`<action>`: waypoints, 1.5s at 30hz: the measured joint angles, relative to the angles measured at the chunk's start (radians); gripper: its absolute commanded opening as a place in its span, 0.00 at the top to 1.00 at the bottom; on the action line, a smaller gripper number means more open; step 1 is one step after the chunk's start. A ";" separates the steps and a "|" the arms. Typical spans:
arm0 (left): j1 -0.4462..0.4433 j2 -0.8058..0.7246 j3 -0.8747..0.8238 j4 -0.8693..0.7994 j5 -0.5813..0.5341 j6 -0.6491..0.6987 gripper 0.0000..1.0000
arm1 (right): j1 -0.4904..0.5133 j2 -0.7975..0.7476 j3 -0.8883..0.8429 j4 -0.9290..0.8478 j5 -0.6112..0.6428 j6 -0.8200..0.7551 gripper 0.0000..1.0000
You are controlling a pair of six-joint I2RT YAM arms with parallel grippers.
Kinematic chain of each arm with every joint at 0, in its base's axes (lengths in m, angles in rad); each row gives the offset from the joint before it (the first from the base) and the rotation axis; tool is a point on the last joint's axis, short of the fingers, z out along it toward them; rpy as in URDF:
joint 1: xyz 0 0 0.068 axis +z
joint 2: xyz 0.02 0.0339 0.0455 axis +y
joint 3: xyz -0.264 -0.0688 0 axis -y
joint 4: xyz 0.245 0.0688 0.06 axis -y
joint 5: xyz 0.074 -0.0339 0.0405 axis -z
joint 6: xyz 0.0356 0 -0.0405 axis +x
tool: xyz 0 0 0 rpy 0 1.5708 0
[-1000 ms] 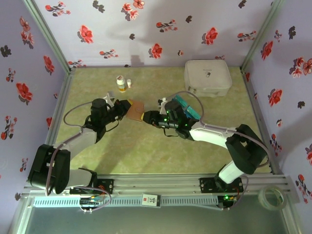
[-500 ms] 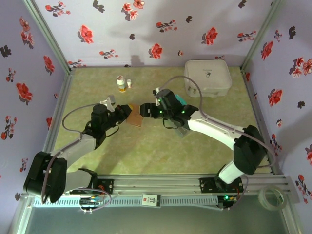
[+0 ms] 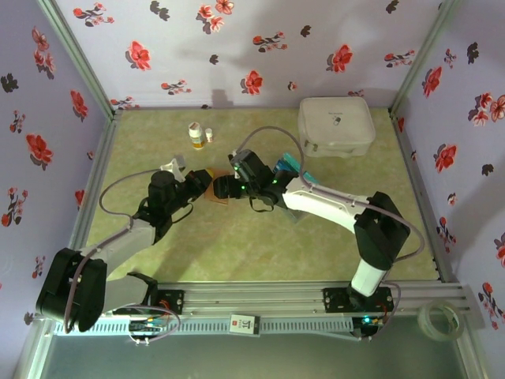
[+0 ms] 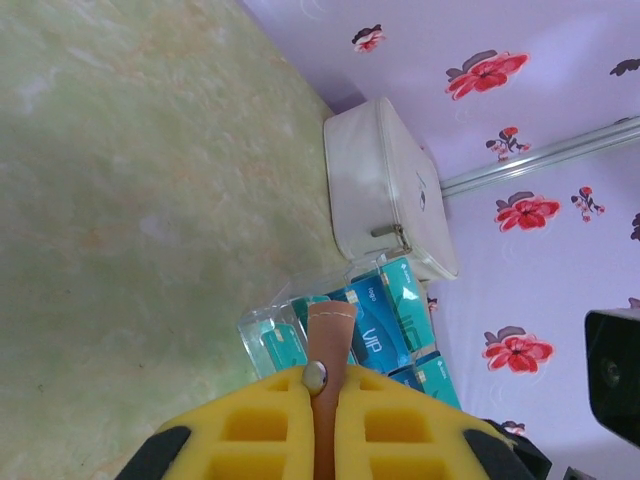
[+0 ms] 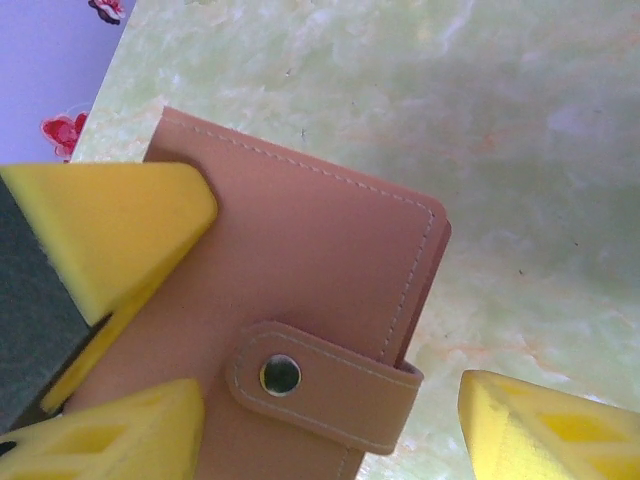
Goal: Put the credit cards into the card holder
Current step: Open the button on the card holder, then open the card holder at the center of the table.
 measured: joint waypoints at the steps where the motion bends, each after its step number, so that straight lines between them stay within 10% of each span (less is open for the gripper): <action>1: 0.000 0.000 0.000 0.000 0.000 0.000 1.00 | 0.000 0.002 0.003 0.000 0.005 0.000 0.33; 22: -0.009 -0.001 -0.016 -0.026 -0.026 0.016 1.00 | -0.066 -0.132 -0.231 -0.091 0.188 0.020 0.45; 35: -0.009 -0.001 -0.019 -0.027 -0.026 0.051 1.00 | -0.079 -0.167 -0.240 0.070 -0.009 0.111 0.43; 45: -0.011 0.000 -0.019 -0.027 -0.026 0.054 1.00 | -0.087 -0.055 -0.232 0.157 -0.083 0.166 0.59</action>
